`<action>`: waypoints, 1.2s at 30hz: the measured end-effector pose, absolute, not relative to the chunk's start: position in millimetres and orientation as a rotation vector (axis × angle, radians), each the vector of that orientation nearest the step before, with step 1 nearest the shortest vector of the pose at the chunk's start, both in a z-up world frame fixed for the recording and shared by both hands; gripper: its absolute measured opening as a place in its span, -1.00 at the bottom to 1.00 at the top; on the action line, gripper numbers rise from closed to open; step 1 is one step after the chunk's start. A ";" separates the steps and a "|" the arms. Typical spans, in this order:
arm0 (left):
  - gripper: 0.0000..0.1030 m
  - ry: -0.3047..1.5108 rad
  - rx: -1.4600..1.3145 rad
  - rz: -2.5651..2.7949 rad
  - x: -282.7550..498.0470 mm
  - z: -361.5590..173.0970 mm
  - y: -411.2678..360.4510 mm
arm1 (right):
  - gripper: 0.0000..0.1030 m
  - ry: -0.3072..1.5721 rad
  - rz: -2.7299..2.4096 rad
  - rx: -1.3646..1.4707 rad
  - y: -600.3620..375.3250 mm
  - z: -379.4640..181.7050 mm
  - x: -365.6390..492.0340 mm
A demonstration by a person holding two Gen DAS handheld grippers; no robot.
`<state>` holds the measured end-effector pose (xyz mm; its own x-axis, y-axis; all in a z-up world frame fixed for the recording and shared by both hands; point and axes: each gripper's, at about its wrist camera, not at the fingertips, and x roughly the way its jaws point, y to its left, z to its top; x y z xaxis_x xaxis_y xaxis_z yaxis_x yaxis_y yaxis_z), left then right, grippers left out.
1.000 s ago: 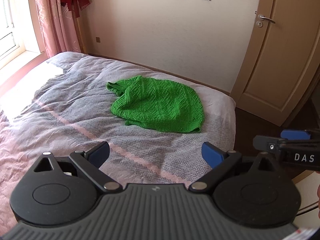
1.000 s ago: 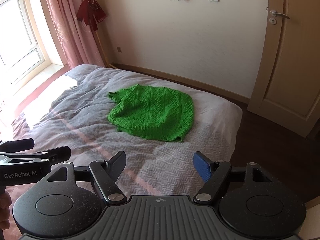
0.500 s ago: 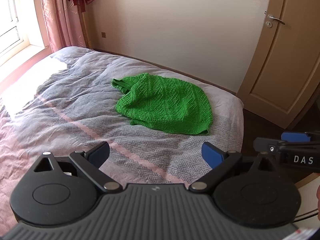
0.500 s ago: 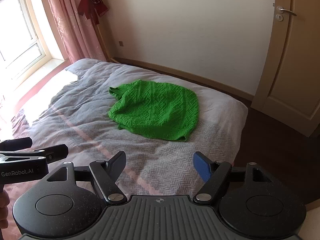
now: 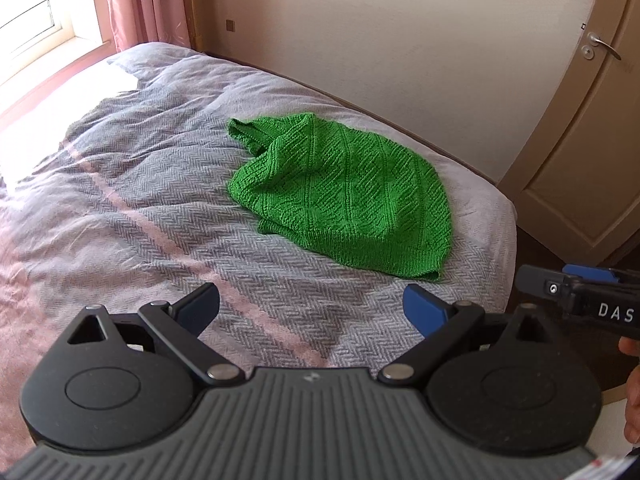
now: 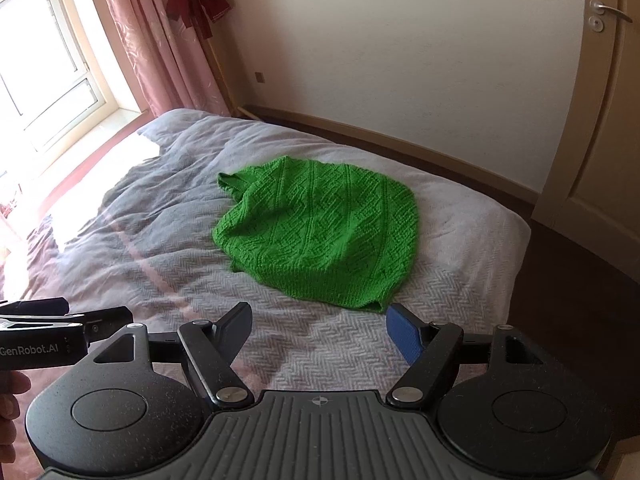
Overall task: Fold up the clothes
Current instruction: 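Move both grippers toward the crumpled green knitted vest on the bed, then grasp the vest hem with both grippers and lift it off the bed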
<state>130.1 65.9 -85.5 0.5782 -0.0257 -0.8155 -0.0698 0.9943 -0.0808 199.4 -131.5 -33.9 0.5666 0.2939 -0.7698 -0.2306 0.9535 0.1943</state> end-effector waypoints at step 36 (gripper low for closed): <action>0.77 1.097 -0.278 0.244 379.3 -321.5 114.8 | 0.38 1.098 0.150 0.293 -195.1 -274.7 473.1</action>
<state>379.3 114.8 -321.5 0.4363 0.0565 -0.8980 -0.3290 0.9389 -0.1008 473.1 -195.1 -274.7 0.4500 0.2635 -0.8533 0.0247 0.9514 0.3068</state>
